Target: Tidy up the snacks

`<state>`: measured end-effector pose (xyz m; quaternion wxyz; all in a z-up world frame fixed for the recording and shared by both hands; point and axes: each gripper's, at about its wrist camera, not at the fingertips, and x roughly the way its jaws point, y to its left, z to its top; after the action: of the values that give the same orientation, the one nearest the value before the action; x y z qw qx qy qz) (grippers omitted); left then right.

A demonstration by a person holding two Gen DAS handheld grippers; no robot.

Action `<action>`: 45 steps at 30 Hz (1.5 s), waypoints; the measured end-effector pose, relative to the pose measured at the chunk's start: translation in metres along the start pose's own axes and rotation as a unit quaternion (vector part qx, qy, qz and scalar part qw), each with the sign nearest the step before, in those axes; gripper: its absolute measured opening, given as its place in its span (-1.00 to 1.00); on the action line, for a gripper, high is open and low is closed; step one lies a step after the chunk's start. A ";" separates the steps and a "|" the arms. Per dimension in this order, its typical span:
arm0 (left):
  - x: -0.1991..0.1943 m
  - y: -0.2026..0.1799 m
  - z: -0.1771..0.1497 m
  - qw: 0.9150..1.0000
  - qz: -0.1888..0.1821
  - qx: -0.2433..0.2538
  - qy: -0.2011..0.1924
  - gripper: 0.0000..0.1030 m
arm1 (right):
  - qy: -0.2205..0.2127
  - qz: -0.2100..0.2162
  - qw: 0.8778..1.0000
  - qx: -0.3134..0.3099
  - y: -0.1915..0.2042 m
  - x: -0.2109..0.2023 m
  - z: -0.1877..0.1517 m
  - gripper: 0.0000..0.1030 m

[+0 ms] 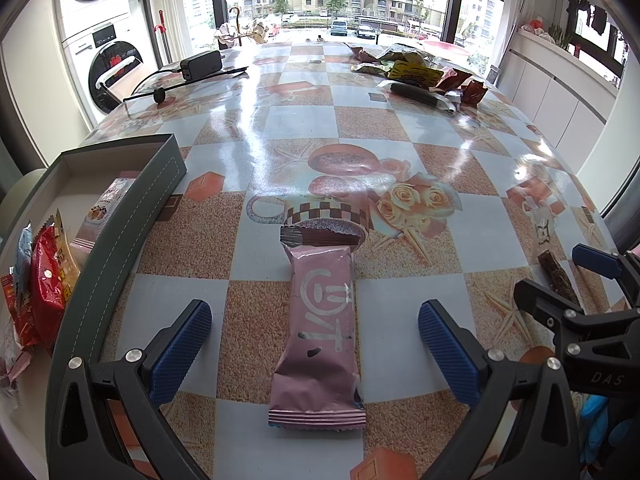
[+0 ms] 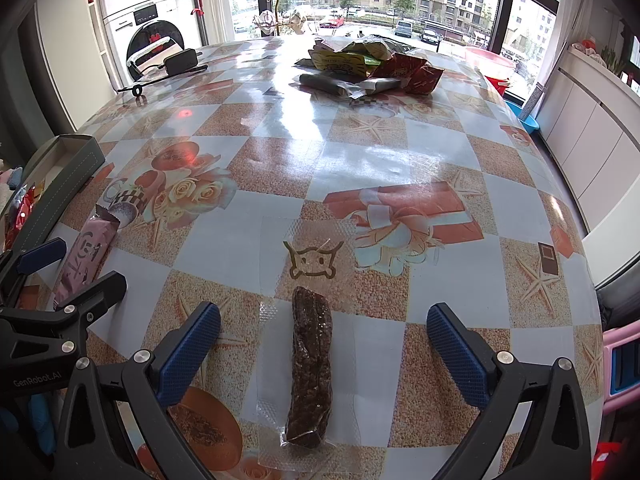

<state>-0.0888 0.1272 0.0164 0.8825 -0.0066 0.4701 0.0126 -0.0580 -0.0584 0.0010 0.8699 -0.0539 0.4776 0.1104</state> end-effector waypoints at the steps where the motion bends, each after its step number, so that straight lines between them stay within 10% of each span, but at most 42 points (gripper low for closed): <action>1: 0.002 0.000 0.000 1.000 0.000 0.000 0.000 1.00 | 0.000 0.000 1.000 0.000 0.000 0.000 0.000 1.00; 45: 0.003 0.001 0.001 1.000 0.000 0.000 -0.001 1.00 | 0.000 0.000 1.000 0.000 0.000 0.000 -0.001 1.00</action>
<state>-0.0866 0.1279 0.0140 0.8829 -0.0062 0.4693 0.0125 -0.0586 -0.0584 0.0007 0.8701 -0.0536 0.4774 0.1100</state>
